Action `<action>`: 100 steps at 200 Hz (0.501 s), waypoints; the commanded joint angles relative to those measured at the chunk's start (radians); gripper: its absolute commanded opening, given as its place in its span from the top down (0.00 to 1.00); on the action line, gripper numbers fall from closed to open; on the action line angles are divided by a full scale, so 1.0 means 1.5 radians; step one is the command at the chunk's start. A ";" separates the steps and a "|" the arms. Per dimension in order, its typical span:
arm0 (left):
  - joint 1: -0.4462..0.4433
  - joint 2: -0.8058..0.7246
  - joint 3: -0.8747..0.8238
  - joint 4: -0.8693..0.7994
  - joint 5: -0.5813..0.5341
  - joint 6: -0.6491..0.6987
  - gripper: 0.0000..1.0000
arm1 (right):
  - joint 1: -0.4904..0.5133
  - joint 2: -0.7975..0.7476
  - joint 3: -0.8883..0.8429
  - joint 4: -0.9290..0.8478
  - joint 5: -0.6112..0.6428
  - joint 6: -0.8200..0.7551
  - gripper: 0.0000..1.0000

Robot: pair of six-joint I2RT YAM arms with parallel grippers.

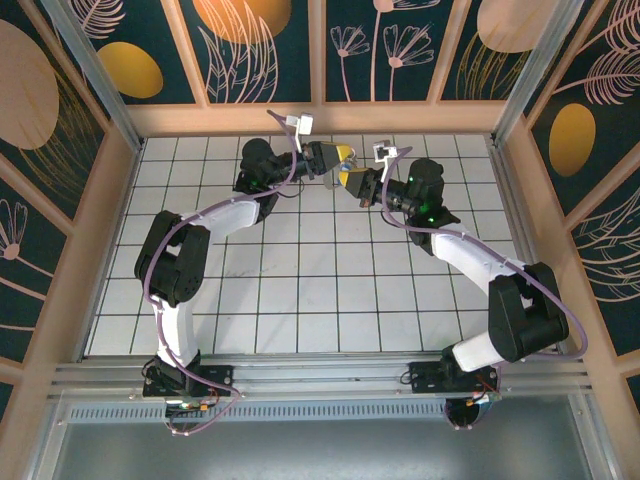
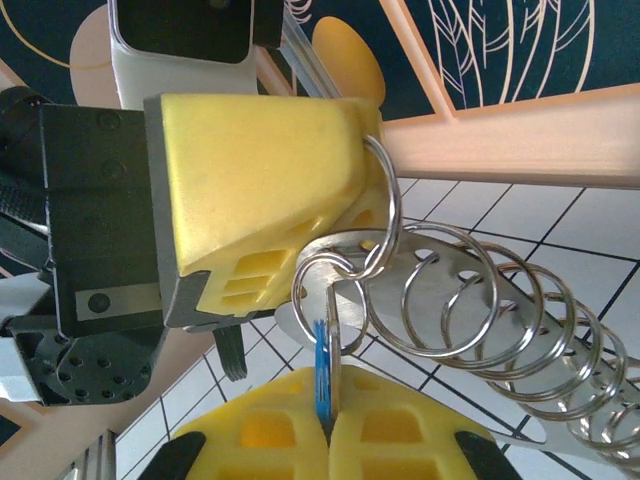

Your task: Put the keys on the keyring

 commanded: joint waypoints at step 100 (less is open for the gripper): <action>-0.011 -0.018 -0.068 0.226 -0.107 -0.127 1.00 | -0.144 -0.151 -0.103 0.080 -0.002 0.131 0.60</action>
